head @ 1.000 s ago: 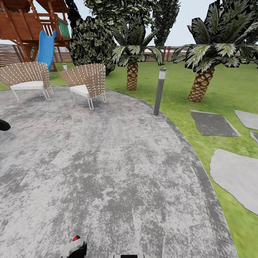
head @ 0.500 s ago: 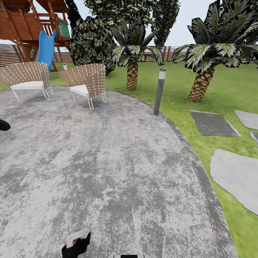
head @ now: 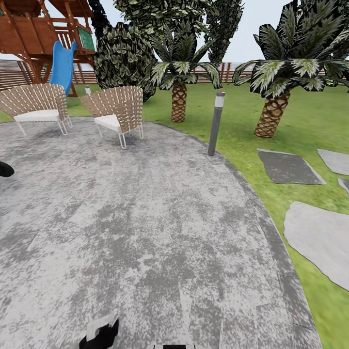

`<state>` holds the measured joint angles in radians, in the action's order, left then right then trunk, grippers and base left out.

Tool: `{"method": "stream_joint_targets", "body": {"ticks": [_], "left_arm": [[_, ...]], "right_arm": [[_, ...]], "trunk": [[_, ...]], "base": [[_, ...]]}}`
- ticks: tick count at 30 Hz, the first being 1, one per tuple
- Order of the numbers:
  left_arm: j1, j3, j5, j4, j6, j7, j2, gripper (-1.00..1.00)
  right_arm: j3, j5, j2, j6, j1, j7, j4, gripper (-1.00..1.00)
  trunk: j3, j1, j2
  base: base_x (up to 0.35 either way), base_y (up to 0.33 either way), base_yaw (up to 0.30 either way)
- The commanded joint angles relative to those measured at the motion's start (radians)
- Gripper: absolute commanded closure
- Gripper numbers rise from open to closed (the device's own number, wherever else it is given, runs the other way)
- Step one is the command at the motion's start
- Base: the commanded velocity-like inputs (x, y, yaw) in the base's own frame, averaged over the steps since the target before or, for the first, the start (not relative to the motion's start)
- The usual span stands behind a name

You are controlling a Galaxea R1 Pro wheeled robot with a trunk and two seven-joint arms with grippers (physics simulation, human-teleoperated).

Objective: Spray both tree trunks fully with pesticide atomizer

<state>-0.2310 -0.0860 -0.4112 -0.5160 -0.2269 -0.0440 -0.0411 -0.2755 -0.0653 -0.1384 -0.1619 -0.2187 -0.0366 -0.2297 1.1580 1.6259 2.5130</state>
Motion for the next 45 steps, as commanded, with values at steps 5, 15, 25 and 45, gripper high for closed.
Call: {"method": "stream_joint_targets", "body": {"ticks": [5,15,25,45], "left_arm": [[-0.001,-0.008,-0.008,0.007,-0.005,-0.007,-0.002,-1.00],[0.001,-0.008,-0.008,0.010,-0.005,-0.054,-0.001,-1.00],[0.001,-0.008,-0.008,0.014,-0.006,-0.076,-0.002,-1.00],[-0.001,-0.012,-0.008,0.038,-0.006,-0.083,0.000,-1.00]], "right_arm": [[-0.008,-0.007,0.000,-0.004,-0.001,-0.003,0.001,-1.00],[-0.008,-0.007,0.000,-0.004,-0.001,-0.004,0.001,-1.00],[-0.008,-0.007,0.000,-0.004,-0.001,-0.004,0.001,-1.00],[-0.008,-0.007,0.000,-0.004,-0.001,-0.004,0.001,-1.00]], "trunk": [[0.001,0.000,0.000],[0.001,0.000,0.000],[0.001,0.000,0.000],[0.001,0.000,0.000]], "base": [[0.000,0.000,0.000],[0.000,0.000,0.000],[0.000,0.000,0.000],[0.000,0.000,0.000]]}}
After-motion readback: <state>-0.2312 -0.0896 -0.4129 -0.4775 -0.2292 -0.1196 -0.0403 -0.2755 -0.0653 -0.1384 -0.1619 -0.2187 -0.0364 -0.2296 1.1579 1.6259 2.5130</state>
